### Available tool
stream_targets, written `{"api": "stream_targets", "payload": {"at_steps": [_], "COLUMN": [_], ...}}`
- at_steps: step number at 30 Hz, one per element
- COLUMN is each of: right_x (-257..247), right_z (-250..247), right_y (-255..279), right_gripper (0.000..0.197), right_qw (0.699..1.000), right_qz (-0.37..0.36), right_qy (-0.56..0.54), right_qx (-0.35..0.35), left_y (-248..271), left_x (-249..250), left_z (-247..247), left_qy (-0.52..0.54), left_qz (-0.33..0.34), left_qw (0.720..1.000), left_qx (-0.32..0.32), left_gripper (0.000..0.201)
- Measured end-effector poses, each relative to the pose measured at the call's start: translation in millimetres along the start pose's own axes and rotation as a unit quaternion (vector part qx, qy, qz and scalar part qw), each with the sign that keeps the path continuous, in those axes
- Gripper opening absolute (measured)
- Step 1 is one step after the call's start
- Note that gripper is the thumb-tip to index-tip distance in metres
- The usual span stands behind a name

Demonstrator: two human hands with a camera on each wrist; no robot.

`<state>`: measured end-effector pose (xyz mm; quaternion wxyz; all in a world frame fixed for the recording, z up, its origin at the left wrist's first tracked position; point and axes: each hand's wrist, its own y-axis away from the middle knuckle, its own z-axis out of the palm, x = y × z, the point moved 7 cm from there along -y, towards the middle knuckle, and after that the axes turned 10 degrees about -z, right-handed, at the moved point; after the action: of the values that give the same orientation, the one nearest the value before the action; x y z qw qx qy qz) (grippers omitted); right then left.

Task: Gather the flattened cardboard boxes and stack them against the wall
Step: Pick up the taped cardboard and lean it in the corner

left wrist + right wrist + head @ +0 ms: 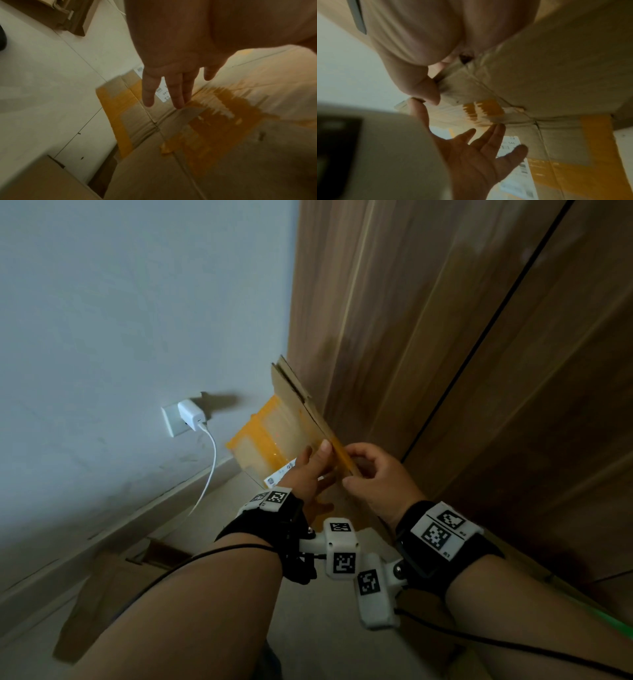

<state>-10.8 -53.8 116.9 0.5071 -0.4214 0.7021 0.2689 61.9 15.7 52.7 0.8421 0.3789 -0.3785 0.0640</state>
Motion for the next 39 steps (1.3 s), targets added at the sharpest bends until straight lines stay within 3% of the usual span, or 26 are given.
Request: {"api": "stream_targets", "payload": {"at_steps": [5, 10, 14, 16, 18, 21, 26, 31, 36, 39], "right_x": [2, 3, 8, 14, 20, 28, 44, 53, 50, 54], "right_z": [8, 1, 9, 10, 3, -22, -58, -76, -65, -61], "right_y": [2, 1, 5, 5, 4, -4, -13, -16, -18, -21], "right_gripper": [0.054, 0.055, 0.056, 0.048, 0.042, 0.036, 0.076, 0.100, 0.076, 0.059], "right_qw": [0.999, 0.998, 0.996, 0.997, 0.997, 0.997, 0.985, 0.985, 0.988, 0.987], "right_qz": [0.005, -0.003, -0.002, 0.008, 0.029, 0.051, 0.114, 0.154, 0.154, 0.149], "right_qy": [0.020, 0.051, 0.061, 0.044, 0.039, 0.045, 0.101, 0.033, -0.021, -0.047], "right_qx": [-0.039, -0.039, -0.067, -0.070, -0.055, 0.031, 0.080, 0.065, 0.022, 0.025], "left_y": [3, 3, 0, 2, 4, 9, 4, 1, -13, -20], "left_x": [2, 3, 7, 7, 7, 9, 12, 13, 13, 20], "left_z": [10, 14, 14, 11, 7, 7, -4, -9, -26, -33], "left_qy": [0.076, 0.030, 0.037, 0.030, 0.013, 0.011, 0.040, 0.041, 0.043, 0.027], "left_qz": [0.042, 0.049, 0.044, 0.033, 0.021, 0.016, 0.023, 0.020, 0.017, 0.054], "left_qw": [0.996, 0.998, 0.998, 0.999, 1.000, 1.000, 0.997, 0.997, 0.994, 0.991], "left_qx": [-0.020, -0.024, -0.023, -0.015, 0.004, 0.017, 0.056, 0.064, 0.098, 0.119], "left_gripper": [0.082, 0.094, 0.049, 0.036, 0.038, 0.046, 0.047, 0.042, 0.015, 0.026]}}
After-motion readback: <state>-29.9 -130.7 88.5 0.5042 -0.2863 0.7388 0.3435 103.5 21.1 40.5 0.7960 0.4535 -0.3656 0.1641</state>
